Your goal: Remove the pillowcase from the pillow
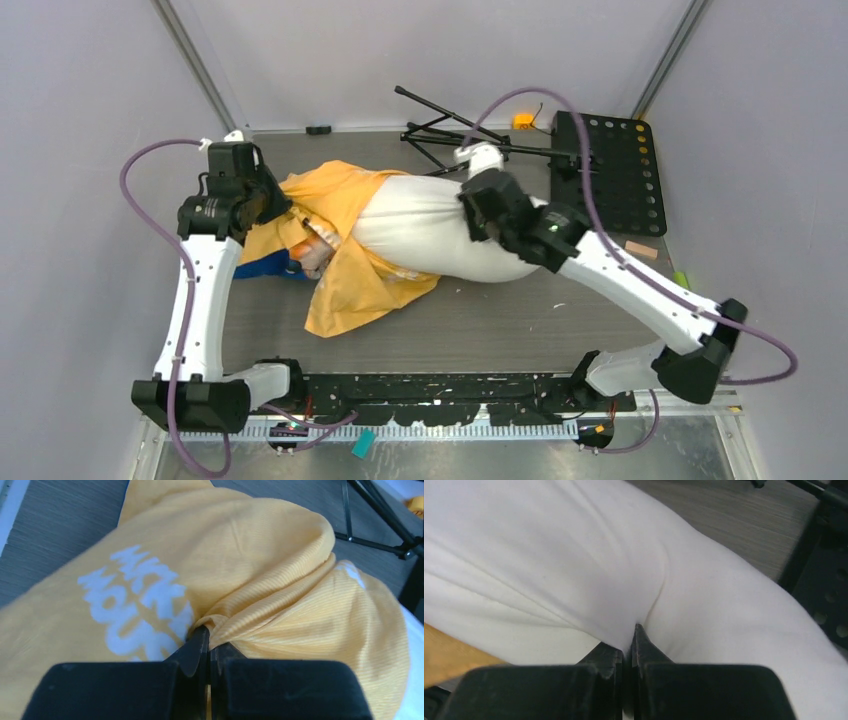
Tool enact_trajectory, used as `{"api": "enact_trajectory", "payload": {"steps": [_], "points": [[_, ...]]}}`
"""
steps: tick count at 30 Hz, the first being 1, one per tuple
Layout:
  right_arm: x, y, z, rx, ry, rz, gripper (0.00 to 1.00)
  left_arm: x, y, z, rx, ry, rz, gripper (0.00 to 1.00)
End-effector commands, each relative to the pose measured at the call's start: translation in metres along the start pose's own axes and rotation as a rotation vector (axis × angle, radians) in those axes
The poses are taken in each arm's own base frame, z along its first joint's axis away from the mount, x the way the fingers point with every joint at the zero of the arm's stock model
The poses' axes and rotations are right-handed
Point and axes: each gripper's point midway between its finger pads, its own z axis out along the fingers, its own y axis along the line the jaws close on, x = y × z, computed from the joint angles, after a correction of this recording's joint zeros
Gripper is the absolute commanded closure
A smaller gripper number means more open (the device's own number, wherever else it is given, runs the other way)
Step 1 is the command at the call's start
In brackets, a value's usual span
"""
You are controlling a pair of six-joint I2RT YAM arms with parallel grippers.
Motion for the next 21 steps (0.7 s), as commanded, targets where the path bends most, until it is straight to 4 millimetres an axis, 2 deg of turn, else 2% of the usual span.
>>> {"api": "enact_trajectory", "payload": {"steps": [1,4,7,10,15,16,17,21], "points": [[-0.022,-0.125,-0.057,0.348,-0.18,0.302,1.0,-0.063,0.048,0.007,-0.25,-0.219,0.03,1.0],[-0.021,-0.155,-0.077,0.428,-0.229,0.362,1.0,-0.061,0.053,0.017,-0.266,-0.194,0.03,1.0],[-0.022,-0.163,-0.087,0.442,-0.256,0.384,1.0,-0.059,0.054,0.024,-0.271,-0.184,0.032,1.0],[-0.024,-0.158,-0.084,0.412,-0.255,0.391,1.0,-0.054,0.049,0.03,-0.237,-0.164,0.034,1.0],[-0.032,-0.131,-0.068,0.267,-0.22,0.389,1.0,-0.046,0.018,0.028,-0.053,-0.138,0.042,1.0],[-0.032,-0.124,-0.062,0.237,-0.203,0.385,1.0,-0.044,0.013,0.026,-0.019,-0.134,0.041,0.96],[-0.034,-0.117,-0.06,0.2,-0.194,0.385,1.0,-0.042,0.007,0.022,0.02,-0.129,0.042,0.88],[-0.031,-0.094,-0.042,0.1,-0.139,0.383,1.0,-0.027,-0.023,-0.007,0.192,-0.091,0.078,0.3]]}}
